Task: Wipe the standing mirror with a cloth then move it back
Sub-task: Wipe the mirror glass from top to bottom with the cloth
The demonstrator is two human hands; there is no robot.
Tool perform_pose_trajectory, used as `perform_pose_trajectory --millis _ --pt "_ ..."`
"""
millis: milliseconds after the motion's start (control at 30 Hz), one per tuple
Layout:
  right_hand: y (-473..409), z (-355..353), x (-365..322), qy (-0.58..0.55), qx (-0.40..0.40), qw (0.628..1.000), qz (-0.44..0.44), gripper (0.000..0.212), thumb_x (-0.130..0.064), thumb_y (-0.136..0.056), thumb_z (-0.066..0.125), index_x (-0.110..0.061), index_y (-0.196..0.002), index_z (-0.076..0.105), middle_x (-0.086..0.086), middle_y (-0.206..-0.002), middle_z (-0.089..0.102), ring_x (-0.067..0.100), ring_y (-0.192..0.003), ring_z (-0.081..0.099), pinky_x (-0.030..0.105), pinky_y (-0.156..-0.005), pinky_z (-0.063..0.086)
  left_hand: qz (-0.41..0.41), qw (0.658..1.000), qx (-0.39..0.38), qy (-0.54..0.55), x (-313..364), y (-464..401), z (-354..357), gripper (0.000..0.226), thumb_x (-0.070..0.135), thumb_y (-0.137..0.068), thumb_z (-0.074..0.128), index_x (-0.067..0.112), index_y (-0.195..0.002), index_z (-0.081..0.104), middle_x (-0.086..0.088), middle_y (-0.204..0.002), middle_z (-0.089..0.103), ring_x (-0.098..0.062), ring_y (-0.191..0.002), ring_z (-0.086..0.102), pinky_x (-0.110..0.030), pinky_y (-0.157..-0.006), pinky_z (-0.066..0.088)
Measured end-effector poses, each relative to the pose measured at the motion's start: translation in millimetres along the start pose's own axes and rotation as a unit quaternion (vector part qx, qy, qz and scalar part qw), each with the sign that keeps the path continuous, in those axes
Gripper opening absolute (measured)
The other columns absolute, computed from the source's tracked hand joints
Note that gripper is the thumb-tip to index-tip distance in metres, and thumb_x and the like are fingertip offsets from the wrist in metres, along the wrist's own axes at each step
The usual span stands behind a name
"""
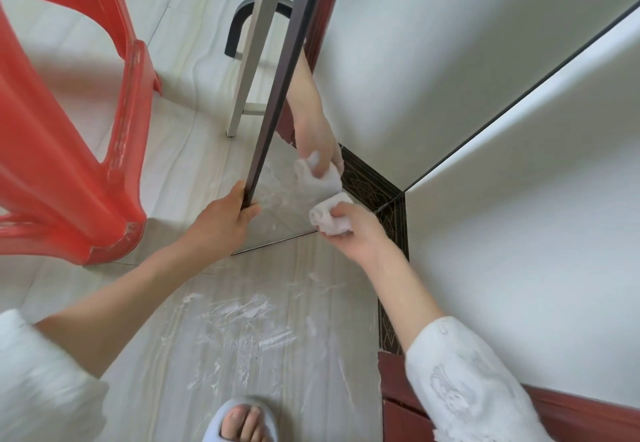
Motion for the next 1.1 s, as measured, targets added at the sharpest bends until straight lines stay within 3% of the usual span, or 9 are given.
perform_pose_trajectory --millis 133,333,433,567,633,733,833,1000,1100 --pt "49 -5 -40 -0.011 -0.024 0.998 -0.057 0.023 0.007 -0.076 0.039 -0.002 -0.067 0.058 0.014 -0.071 0.058 0.02 -0.06 0.059 0.026 -0.058 0.05 0.005 1.0 0.003 -0.014 10 7 -11 0.016 0.03 -0.097 0.039 0.016 -0.104 0.045 -0.011 -0.086 0.059 -0.026 -0.07 0.054 -0.031 -0.06 0.041" --pt "99 23 -82 -0.063 -0.071 0.982 -0.163 0.029 0.002 -0.074 0.057 -0.012 -0.052 0.069 0.004 -0.062 0.065 0.013 -0.062 0.065 0.026 -0.072 0.057 0.093 0.992 0.013 0.084 29 19 -33 0.013 0.045 -0.095 0.034 0.049 -0.095 0.045 0.016 -0.084 0.061 -0.006 -0.081 0.058 -0.014 -0.075 0.044" --pt "95 42 -76 -0.06 -0.056 0.981 -0.177 0.025 0.004 -0.071 0.055 -0.01 -0.054 0.068 0.006 -0.057 0.06 0.015 -0.055 0.059 0.025 -0.063 0.049 0.112 0.985 0.02 0.128 38 22 -41 0.018 0.054 -0.09 0.032 0.059 -0.096 0.048 0.007 -0.096 0.065 -0.018 -0.096 0.061 -0.039 -0.094 0.048" --pt "61 43 -35 -0.084 0.01 0.99 -0.112 0.025 0.004 -0.081 0.053 -0.004 -0.104 0.052 0.011 -0.08 0.057 0.018 -0.066 0.058 0.022 -0.051 0.048 0.118 0.984 0.037 0.129 41 24 -41 0.024 0.045 -0.096 0.033 0.062 -0.092 0.048 -0.006 -0.097 0.065 -0.028 -0.094 0.061 -0.049 -0.093 0.048" --pt "38 40 -7 -0.069 0.028 0.994 -0.086 0.026 0.004 -0.083 0.053 -0.007 -0.105 0.047 0.009 -0.081 0.057 0.018 -0.069 0.058 0.027 -0.058 0.047 0.109 0.984 0.045 0.133 39 23 -40 0.024 0.04 -0.097 0.033 0.058 -0.092 0.049 0.001 -0.094 0.066 -0.022 -0.093 0.062 -0.045 -0.093 0.048" --pt "10 41 35 -0.046 0.041 0.998 -0.034 0.021 0.003 -0.084 0.053 -0.008 -0.099 0.042 0.009 -0.084 0.053 0.02 -0.072 0.054 0.031 -0.063 0.045 0.1 0.984 0.045 0.139 37 20 -38 0.022 0.036 -0.098 0.032 0.045 -0.101 0.052 -0.012 -0.1 0.065 -0.03 -0.097 0.061 -0.051 -0.094 0.046" --pt "-15 40 64 -0.043 0.048 0.998 0.018 0.016 0.008 -0.084 0.047 -0.005 -0.09 0.042 0.011 -0.085 0.05 0.021 -0.066 0.053 0.029 -0.054 0.047 0.097 0.985 0.04 0.139 34 17 -39 0.025 0.033 -0.099 0.031 0.036 -0.108 0.054 -0.017 -0.103 0.064 -0.035 -0.099 0.06 -0.055 -0.094 0.045" --pt "-35 27 90 0.025 0.017 0.994 0.106 0.032 0.003 -0.088 0.048 -0.005 -0.118 0.043 0.008 -0.083 0.052 0.017 -0.068 0.055 0.019 -0.041 0.051 0.085 0.988 0.043 0.119 25 12 -35 0.032 0.011 -0.098 0.029 0.021 -0.114 0.055 -0.011 -0.102 0.066 -0.032 -0.1 0.06 -0.05 -0.097 0.045" --pt "-47 6 102 0.117 0.096 0.982 0.109 0.037 0.001 -0.084 0.055 0.001 -0.12 0.044 0.015 -0.095 0.055 0.024 -0.072 0.057 0.026 -0.043 0.051 0.07 0.991 0.047 0.106 17 14 -30 0.047 -0.005 -0.091 0.026 0.024 -0.115 0.054 0.002 -0.105 0.062 -0.019 -0.108 0.057 -0.038 -0.101 0.043"
Point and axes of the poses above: each hand's wrist, its own y-axis away from the middle knuckle, its own z-axis out of the palm, x = y × z, the point moved 3 cm from there along -y, towards the middle knuckle
